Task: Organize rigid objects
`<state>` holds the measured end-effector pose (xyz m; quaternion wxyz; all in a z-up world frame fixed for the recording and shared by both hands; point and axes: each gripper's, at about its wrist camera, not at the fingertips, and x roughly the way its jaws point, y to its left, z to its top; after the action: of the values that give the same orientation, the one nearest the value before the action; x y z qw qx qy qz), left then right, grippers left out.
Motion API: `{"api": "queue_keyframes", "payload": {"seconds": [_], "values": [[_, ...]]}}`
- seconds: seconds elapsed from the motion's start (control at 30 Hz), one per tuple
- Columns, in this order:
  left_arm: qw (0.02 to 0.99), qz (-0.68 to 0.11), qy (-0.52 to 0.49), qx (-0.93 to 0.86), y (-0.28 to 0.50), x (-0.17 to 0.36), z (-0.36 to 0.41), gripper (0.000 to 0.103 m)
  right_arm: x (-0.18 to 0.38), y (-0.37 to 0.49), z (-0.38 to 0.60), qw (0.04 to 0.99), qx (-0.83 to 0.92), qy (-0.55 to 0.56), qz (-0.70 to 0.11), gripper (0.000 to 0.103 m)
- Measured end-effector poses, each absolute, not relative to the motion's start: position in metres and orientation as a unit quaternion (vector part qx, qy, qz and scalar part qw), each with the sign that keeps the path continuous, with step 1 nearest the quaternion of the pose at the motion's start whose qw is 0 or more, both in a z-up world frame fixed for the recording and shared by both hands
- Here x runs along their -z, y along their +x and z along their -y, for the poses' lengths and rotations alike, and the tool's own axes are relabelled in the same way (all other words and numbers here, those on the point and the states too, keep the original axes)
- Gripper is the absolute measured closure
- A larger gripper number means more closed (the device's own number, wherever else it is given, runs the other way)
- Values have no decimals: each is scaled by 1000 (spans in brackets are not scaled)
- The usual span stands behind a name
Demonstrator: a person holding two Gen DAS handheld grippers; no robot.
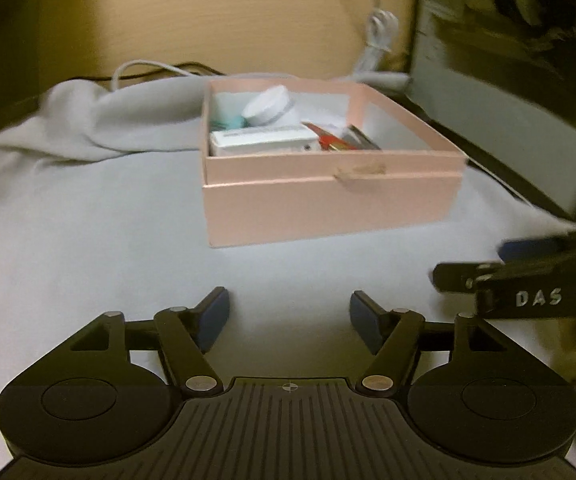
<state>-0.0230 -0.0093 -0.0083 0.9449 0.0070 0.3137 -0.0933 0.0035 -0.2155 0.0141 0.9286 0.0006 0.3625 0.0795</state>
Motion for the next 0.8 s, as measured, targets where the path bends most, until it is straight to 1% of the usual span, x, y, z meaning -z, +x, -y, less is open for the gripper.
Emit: {"api": "queue_keyframes", "payload": {"seconds": [0.1, 0.13, 0.17, 0.33, 0.53, 0.8], "values": [[950, -305, 6, 72, -21, 10, 14, 31, -9, 13, 210, 932, -53, -19, -359, 11], [950, -305, 5, 68, -21, 10, 14, 31, -8, 16, 210, 931, -43, -19, -362, 3], [950, -305, 2, 67, -20, 9, 13, 31, -8, 19, 212, 929, -33, -14, -368, 0], [951, -304, -18, 47, -10, 8, 7, 31, -3, 20, 215, 936, -28, -8, -351, 0], [951, -308, 5, 32, -3, 8, 15, 31, -1, 19, 213, 941, -29, -6, -338, 0], [951, -308, 6, 27, 2, 8, 18, 30, -1, 22, 211, 942, -28, -4, -336, 0]]}}
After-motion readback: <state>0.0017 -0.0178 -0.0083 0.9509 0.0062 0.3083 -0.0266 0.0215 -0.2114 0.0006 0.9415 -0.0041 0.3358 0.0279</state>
